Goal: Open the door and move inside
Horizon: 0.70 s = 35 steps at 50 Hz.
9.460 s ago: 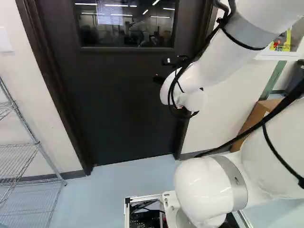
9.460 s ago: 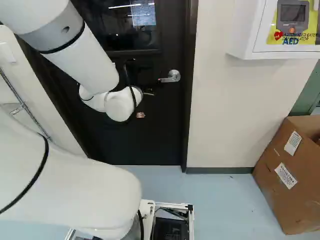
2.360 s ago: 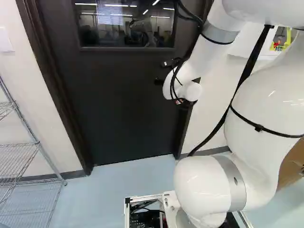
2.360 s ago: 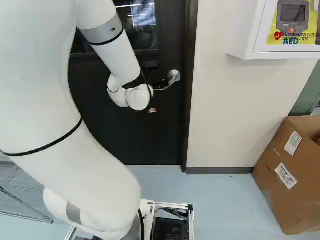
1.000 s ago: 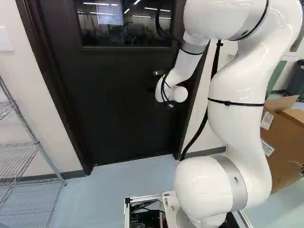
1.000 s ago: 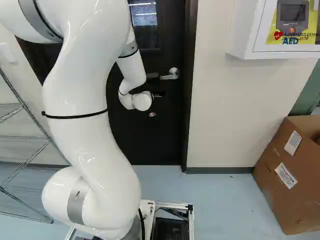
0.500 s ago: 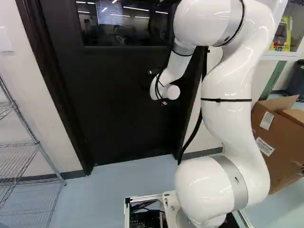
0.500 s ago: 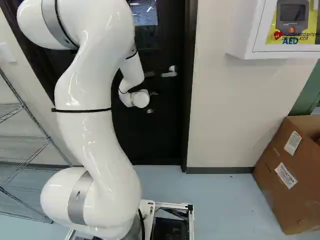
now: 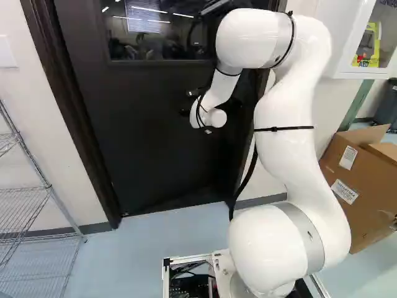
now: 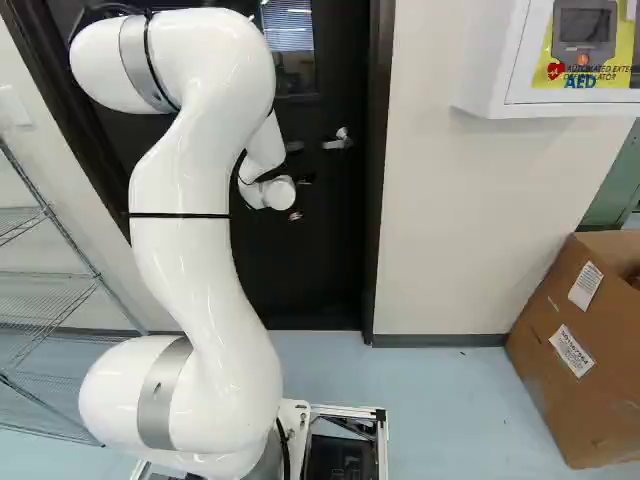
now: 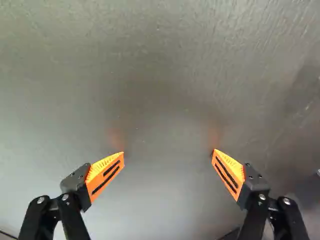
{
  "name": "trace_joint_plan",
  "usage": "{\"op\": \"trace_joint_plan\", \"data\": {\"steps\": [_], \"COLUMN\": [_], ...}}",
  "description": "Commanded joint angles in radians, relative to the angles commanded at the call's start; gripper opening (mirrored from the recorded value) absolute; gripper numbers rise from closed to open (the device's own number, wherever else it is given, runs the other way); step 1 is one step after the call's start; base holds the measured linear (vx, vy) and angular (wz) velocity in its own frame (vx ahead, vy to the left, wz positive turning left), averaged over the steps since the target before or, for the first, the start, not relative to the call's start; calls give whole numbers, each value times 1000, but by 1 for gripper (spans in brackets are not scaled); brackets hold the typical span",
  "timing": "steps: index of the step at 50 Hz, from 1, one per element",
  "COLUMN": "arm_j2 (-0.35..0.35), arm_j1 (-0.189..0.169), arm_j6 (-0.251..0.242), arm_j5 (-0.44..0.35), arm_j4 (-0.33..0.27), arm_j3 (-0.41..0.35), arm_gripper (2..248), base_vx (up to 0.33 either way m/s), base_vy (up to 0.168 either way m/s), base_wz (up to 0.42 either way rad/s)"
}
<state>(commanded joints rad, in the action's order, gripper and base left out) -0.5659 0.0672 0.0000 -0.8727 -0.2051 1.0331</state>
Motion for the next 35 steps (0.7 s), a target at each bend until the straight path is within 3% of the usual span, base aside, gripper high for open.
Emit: {"op": "trace_joint_plan", "data": {"steps": [35], "arm_j2": [-166], "arm_j1": [41], "arm_j6": [0], "arm_j5": [0], "arm_j4": [-56], "arm_j3": [227], "arm_gripper": [247], "base_vx": [0], "base_vy": [0], "base_wz": [0]}}
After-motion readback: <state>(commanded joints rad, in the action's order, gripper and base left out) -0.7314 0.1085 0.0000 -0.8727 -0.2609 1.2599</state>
